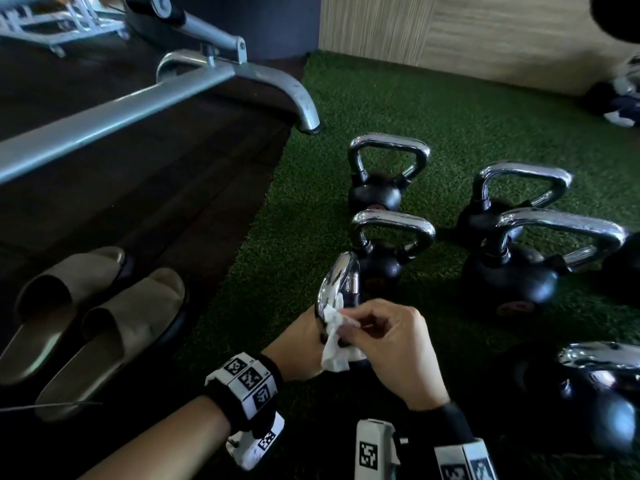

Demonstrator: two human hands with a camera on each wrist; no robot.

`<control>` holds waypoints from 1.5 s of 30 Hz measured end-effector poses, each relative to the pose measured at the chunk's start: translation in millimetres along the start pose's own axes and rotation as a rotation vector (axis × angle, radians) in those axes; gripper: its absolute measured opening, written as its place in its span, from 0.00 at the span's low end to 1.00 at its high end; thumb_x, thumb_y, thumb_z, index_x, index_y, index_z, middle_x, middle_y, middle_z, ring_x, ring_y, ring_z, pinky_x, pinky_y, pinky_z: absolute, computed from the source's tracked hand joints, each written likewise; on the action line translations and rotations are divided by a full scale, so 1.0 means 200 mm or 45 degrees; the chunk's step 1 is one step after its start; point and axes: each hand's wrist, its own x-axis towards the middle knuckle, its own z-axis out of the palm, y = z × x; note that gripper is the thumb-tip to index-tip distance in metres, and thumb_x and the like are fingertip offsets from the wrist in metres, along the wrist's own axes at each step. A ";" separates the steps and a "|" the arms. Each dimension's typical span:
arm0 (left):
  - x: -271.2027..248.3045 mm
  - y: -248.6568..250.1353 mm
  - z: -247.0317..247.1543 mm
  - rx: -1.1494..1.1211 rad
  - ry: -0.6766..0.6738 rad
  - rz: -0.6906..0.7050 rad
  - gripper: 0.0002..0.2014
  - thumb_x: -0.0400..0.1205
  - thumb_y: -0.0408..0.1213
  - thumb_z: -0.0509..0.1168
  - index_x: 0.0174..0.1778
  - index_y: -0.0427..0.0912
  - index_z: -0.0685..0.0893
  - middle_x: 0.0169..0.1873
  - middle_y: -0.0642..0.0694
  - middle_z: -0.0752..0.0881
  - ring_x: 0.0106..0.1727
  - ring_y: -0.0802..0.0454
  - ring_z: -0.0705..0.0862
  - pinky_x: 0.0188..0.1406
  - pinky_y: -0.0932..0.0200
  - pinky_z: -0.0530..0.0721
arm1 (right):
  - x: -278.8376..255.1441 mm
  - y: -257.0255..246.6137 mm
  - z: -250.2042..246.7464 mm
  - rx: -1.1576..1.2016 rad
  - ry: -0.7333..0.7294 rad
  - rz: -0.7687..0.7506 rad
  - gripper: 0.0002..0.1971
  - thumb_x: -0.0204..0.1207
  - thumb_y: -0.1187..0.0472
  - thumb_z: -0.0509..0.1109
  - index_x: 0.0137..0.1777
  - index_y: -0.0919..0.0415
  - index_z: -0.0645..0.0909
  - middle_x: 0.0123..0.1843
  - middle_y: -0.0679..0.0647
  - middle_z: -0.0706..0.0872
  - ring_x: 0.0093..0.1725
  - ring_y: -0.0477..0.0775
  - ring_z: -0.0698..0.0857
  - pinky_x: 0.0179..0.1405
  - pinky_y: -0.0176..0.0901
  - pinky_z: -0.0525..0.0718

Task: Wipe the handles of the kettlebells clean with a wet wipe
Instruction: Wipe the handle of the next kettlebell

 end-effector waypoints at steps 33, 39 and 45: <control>-0.04 -0.06 0.00 -0.195 -0.155 -0.135 0.26 0.75 0.21 0.79 0.64 0.46 0.81 0.51 0.60 0.92 0.55 0.64 0.89 0.54 0.66 0.84 | 0.02 0.04 0.03 1.122 -0.158 0.613 0.05 0.69 0.71 0.77 0.43 0.65 0.88 0.44 0.71 0.92 0.36 0.60 0.93 0.35 0.47 0.92; -0.04 -0.11 0.00 -0.072 -0.084 -0.139 0.41 0.70 0.43 0.86 0.77 0.46 0.75 0.68 0.59 0.85 0.72 0.65 0.81 0.75 0.54 0.79 | 0.06 0.06 0.08 0.672 0.259 0.448 0.12 0.59 0.72 0.83 0.35 0.58 0.85 0.42 0.71 0.92 0.41 0.70 0.91 0.49 0.68 0.89; -0.04 -0.08 0.01 -0.036 -0.115 -0.118 0.47 0.70 0.39 0.86 0.82 0.57 0.69 0.75 0.57 0.80 0.77 0.62 0.77 0.78 0.55 0.77 | -0.01 0.04 0.12 0.406 0.485 0.324 0.14 0.68 0.76 0.83 0.37 0.59 0.85 0.38 0.61 0.93 0.41 0.66 0.94 0.47 0.63 0.92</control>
